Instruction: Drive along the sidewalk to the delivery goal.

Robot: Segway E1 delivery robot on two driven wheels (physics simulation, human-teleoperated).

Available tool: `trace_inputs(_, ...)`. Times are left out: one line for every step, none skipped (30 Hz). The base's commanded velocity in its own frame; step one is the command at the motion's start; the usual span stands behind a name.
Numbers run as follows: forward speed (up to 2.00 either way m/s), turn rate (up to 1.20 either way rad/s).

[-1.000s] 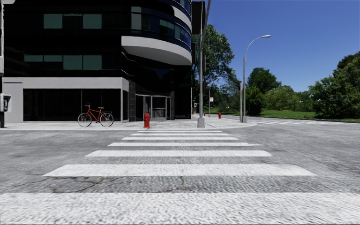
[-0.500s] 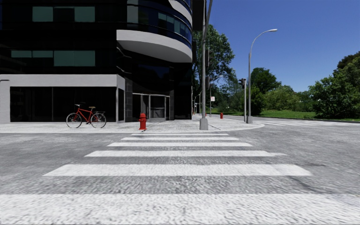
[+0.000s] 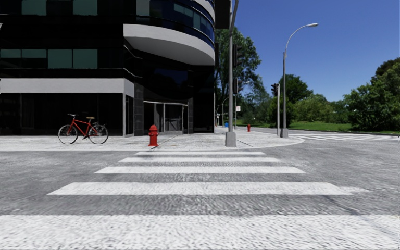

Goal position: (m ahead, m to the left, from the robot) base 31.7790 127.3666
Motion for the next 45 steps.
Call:
trace_inputs(2.0, 0.0)
trace_inputs(2.0, 0.0)
trace_inputs(2.0, 0.0)
trace_inputs(2.0, 0.0)
trace_inputs(2.0, 0.0)
trace_inputs(2.0, 0.0)
trace_inputs(2.0, 0.0)
trace_inputs(2.0, 0.0)
trace_inputs(2.0, 0.0)
trace_inputs(2.0, 0.0)
trace_inputs(2.0, 0.0)
trace_inputs(2.0, 0.0)
trace_inputs(2.0, 0.0)
trace_inputs(2.0, 0.0)
trace_inputs(2.0, 0.0)
trace_inputs(2.0, 0.0)
trace_inputs(2.0, 0.0)
trace_inputs(2.0, 0.0)
trace_inputs(2.0, 0.0)
trace_inputs(2.0, 0.0)
trace_inputs(2.0, 0.0)
trace_inputs(2.0, 0.0)
trace_inputs(2.0, 0.0)
trace_inputs(2.0, 0.0)
trace_inputs(2.0, 0.0)
trace_inputs(2.0, 0.0)
trace_inputs(2.0, 0.0)
trace_inputs(2.0, 0.0)
trace_inputs(2.0, 0.0)
trace_inputs(2.0, 0.0)
trace_inputs(2.0, 0.0)
trace_inputs(2.0, 0.0)
trace_inputs(2.0, 0.0)
trace_inputs(2.0, 0.0)
trace_inputs(2.0, 0.0)
trace_inputs(2.0, 0.0)
trace_inputs(2.0, 0.0)
trace_inputs(2.0, 0.0)
trace_inputs(2.0, 0.0)
trace_inputs(2.0, 0.0)
trace_inputs(2.0, 0.05)
trace_inputs(2.0, 0.14)
trace_inputs(2.0, 0.14)
trace_inputs(2.0, 0.18)
trace_inputs(2.0, 0.22)
